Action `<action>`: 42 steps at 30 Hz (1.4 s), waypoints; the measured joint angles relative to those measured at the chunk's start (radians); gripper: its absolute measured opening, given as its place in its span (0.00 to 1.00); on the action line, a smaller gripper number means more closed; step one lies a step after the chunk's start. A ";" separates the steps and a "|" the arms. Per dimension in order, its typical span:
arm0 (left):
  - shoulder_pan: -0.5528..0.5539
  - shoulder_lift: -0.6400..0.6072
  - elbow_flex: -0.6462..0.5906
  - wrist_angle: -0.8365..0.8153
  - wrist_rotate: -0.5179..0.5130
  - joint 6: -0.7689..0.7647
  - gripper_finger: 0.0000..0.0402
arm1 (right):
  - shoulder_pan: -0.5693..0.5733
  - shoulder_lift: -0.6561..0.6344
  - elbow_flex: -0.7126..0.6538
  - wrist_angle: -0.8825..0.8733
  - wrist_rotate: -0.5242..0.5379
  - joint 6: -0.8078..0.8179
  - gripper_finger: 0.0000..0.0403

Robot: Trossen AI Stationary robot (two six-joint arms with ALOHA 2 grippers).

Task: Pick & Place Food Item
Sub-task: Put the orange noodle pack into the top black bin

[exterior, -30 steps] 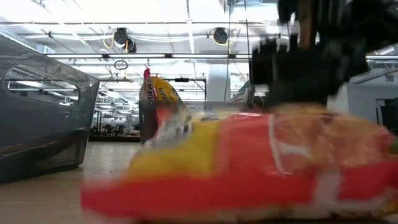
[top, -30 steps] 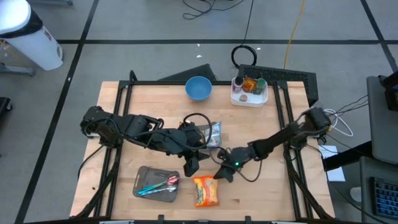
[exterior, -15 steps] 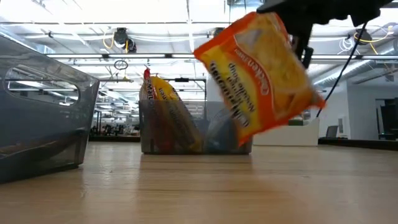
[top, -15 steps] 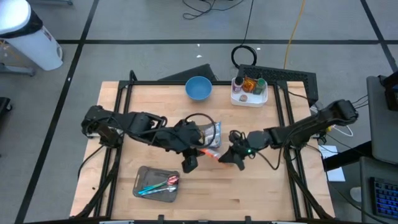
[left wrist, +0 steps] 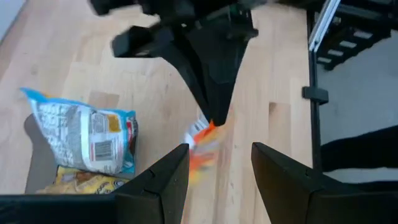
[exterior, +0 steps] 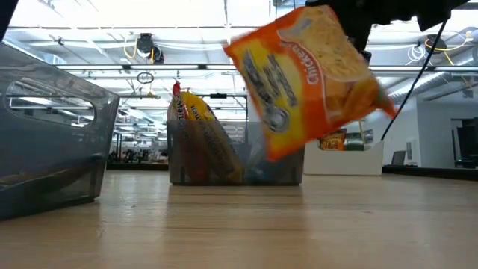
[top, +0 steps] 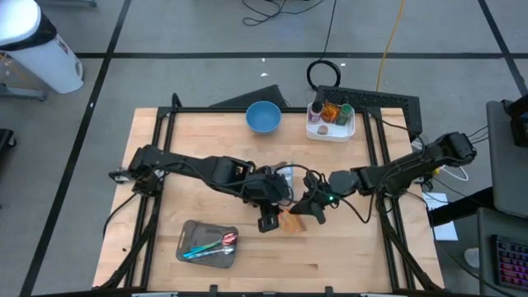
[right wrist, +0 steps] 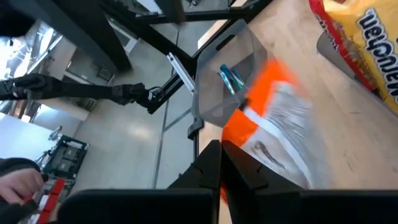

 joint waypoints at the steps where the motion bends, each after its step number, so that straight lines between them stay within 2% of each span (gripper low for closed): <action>1: 0.000 0.007 0.000 0.003 0.003 0.012 0.45 | 0.000 0.000 0.000 0.001 0.000 0.000 0.00; 10: 0.027 0.071 0.000 0.020 0.099 0.049 0.45 | 0.000 -0.009 0.001 0.024 -0.011 -0.012 0.00; 17: 0.060 0.083 0.000 0.010 0.103 0.083 0.45 | 0.000 -0.061 0.001 0.022 -0.017 -0.035 0.00; 23: 0.081 0.083 0.000 0.018 0.153 0.093 0.45 | 0.000 -0.115 0.001 0.000 0.009 -0.059 0.00; 31: 0.113 0.090 0.000 0.020 0.186 0.075 0.44 | -0.001 -0.130 0.002 -0.001 0.021 -0.066 0.00; 35: 0.124 0.093 0.000 0.021 0.209 0.071 0.33 | -0.001 -0.130 0.002 -0.002 0.012 -0.070 0.00; 42: 0.139 0.097 0.000 0.024 0.254 0.068 0.03 | -0.001 -0.130 0.002 -0.006 0.009 -0.088 0.00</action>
